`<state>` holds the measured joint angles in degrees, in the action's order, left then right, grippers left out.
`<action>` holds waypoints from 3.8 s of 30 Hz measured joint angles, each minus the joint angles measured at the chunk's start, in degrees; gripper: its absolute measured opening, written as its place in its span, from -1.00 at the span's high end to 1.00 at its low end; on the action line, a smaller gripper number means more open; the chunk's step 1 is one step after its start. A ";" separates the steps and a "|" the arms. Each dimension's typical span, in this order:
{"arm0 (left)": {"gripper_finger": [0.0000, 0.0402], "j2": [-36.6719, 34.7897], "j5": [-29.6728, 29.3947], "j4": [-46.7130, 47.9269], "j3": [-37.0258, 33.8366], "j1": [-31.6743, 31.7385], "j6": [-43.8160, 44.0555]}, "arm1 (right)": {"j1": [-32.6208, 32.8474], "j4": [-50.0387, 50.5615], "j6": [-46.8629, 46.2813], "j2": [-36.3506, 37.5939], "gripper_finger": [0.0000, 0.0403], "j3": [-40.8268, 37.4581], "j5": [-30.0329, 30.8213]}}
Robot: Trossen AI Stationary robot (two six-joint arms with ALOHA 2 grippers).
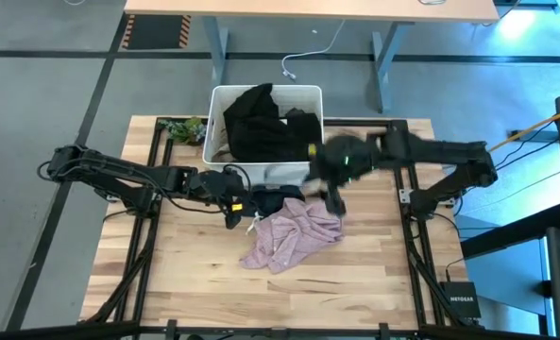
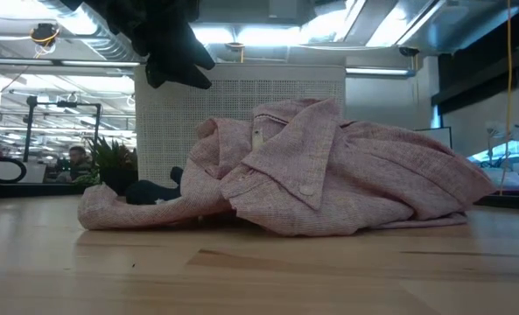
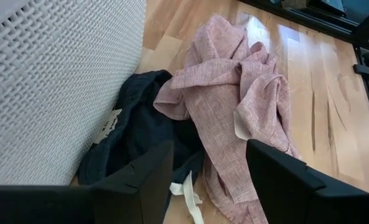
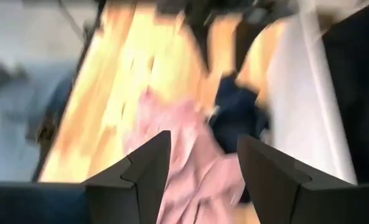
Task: Sort clothes
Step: Put the pink polo shirt into the white bin
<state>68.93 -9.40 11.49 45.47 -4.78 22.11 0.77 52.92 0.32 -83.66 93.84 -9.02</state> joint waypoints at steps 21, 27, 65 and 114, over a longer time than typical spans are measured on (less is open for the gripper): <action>0.01 0.01 0.01 -0.01 0.00 0.00 -0.28 | 11.83 -17.66 2.83 -0.15 -0.56 -29.79 15.93; 0.01 0.01 0.01 -0.04 0.00 0.00 -0.34 | 11.91 -31.40 3.23 -1.80 -0.64 -37.54 11.38; 0.01 0.00 -0.01 2.97 0.02 0.20 0.44 | 14.79 -25.13 1.55 -5.76 0.74 -38.88 22.79; 0.02 0.00 -0.01 3.48 0.02 0.44 -2.60 | -19.59 -32.31 10.92 -6.08 0.15 -8.26 23.48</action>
<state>68.93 -9.41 14.97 45.50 -4.34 19.50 -18.82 20.61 11.24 -89.74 85.58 14.46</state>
